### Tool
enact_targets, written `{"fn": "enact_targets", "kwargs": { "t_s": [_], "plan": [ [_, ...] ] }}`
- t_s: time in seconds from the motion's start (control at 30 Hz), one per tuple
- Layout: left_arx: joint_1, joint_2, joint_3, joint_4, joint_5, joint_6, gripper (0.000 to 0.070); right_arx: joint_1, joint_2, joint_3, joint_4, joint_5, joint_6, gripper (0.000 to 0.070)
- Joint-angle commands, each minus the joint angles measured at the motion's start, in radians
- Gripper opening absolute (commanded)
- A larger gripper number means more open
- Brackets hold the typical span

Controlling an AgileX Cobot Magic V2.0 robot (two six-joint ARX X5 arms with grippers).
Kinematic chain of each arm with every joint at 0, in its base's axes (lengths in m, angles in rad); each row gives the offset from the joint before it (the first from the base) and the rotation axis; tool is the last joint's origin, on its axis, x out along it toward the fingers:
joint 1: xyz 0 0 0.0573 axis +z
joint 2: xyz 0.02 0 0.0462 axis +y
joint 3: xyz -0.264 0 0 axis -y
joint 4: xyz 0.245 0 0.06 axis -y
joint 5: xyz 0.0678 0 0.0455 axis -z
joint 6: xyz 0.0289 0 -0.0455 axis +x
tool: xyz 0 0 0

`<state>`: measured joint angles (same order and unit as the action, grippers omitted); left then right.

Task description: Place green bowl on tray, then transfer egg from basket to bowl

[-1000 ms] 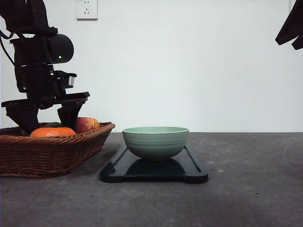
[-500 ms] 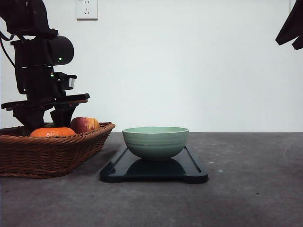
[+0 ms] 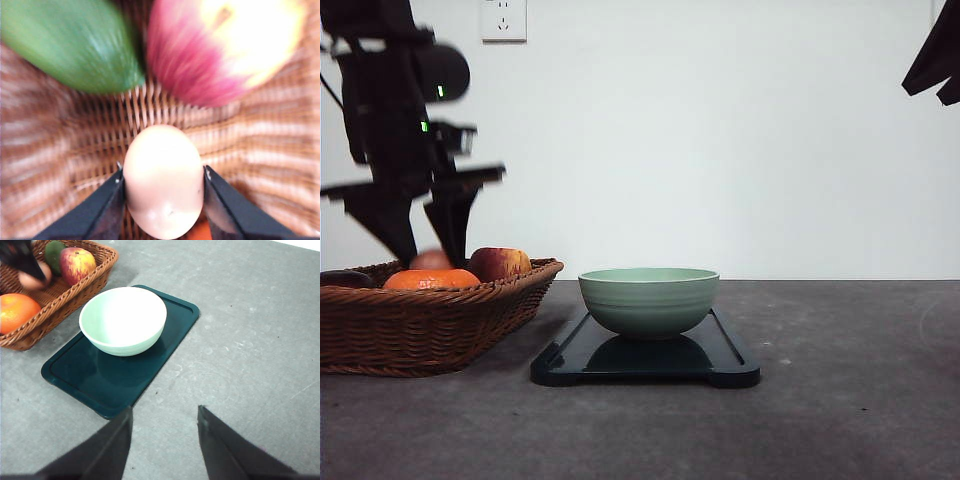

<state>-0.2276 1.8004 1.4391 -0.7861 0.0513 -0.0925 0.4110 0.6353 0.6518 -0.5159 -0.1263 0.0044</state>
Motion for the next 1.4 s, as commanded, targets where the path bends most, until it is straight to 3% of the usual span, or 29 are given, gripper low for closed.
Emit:
{"fn": "enact_targets", "kwargs": {
  "t_s": [0.0, 0.2, 0.43, 0.67, 0.9, 1.37],
  "plan": [
    [-0.005, -0.021, 0.025, -0.003, -0.002, 0.003, 0.0131, 0.005, 0.003, 0.008, 0.006, 0.006, 0.010, 0.0255],
    [-0.015, -0.126, 0.026, -0.011, 0.009, 0.000, 0.0132, 0.005, 0.003, 0.008, 0.006, 0.023, 0.010, 0.0255],
    [-0.091, -0.182, 0.026, 0.020, 0.114, -0.003, 0.0135, 0.005, 0.003, 0.008, 0.007, 0.023, 0.010, 0.0255],
    [-0.227, -0.180, 0.026, 0.086, 0.115, -0.009, 0.0146, 0.005, 0.003, 0.008, 0.006, 0.022, 0.010, 0.0255],
    [-0.326, -0.159, 0.026, 0.196, 0.114, -0.084, 0.0152, 0.005, 0.003, 0.008, 0.006, 0.022, 0.010, 0.0255],
    [-0.366, -0.022, 0.026, 0.342, 0.080, -0.103, 0.0163, 0.005, 0.003, 0.008, 0.005, 0.022, 0.011, 0.0255]
  ]
}}
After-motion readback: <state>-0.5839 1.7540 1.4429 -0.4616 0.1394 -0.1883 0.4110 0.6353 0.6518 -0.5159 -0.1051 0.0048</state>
